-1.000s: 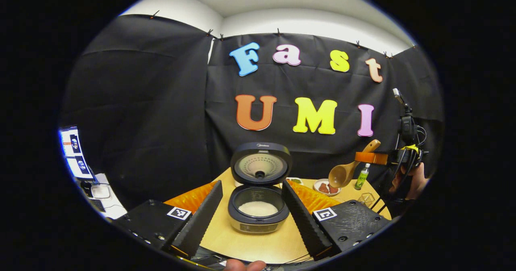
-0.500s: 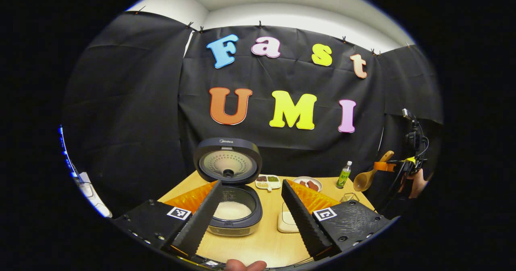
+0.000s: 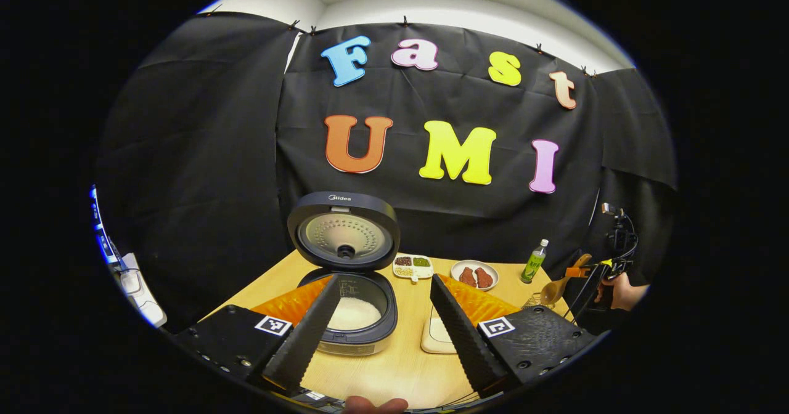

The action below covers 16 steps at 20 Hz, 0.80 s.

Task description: Close the left gripper, press the button to open the rice cooker; take a wooden spoon from the chopstick holder with the right hand, scoop a spoonful of rice and pour it into the rice cooker, then put the wooden spoon back into the chopstick holder.

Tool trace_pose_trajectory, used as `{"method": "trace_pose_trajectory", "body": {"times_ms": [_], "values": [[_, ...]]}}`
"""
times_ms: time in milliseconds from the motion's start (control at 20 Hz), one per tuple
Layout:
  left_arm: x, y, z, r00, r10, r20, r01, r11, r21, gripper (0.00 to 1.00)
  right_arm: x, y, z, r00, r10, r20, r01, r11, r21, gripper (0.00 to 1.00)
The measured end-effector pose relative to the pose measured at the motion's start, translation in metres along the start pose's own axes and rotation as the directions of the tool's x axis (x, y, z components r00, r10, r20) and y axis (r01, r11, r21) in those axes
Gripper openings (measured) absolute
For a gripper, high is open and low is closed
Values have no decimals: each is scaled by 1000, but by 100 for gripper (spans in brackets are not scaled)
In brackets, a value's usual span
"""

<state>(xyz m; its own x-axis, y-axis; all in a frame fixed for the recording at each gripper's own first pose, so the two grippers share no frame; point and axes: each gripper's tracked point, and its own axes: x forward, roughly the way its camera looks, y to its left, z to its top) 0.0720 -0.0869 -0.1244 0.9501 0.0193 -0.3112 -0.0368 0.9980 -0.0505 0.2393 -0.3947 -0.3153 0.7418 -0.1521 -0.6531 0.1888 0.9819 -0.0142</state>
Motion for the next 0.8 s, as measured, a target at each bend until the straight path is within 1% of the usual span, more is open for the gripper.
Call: {"method": "trace_pose_trajectory", "body": {"times_ms": [250,450,650,700,750,800], "values": [[4,-1,-1,999,35,-12,-35,999,12,95,42,-2,-26,996,37,-86,-33,998,57,10],[7,-8,5,999,34,3,-34,999,16,95,42,-7,-29,994,48,-101,-41,996,78,13],[13,-19,12,1000,21,21,-21,1000,19,95,37,-11,-26,995,40,-88,-34,997,70,23],[13,-21,13,1000,16,25,-17,1000,21,95,32,-13,-20,997,35,-70,-30,998,62,25],[13,-21,15,999,13,31,-14,1000,25,95,39,-9,-18,998,27,-52,-25,998,53,28],[13,-20,20,999,10,41,-11,1000,29,95,33,-12,-13,999,14,-32,-13,999,39,36]]}}
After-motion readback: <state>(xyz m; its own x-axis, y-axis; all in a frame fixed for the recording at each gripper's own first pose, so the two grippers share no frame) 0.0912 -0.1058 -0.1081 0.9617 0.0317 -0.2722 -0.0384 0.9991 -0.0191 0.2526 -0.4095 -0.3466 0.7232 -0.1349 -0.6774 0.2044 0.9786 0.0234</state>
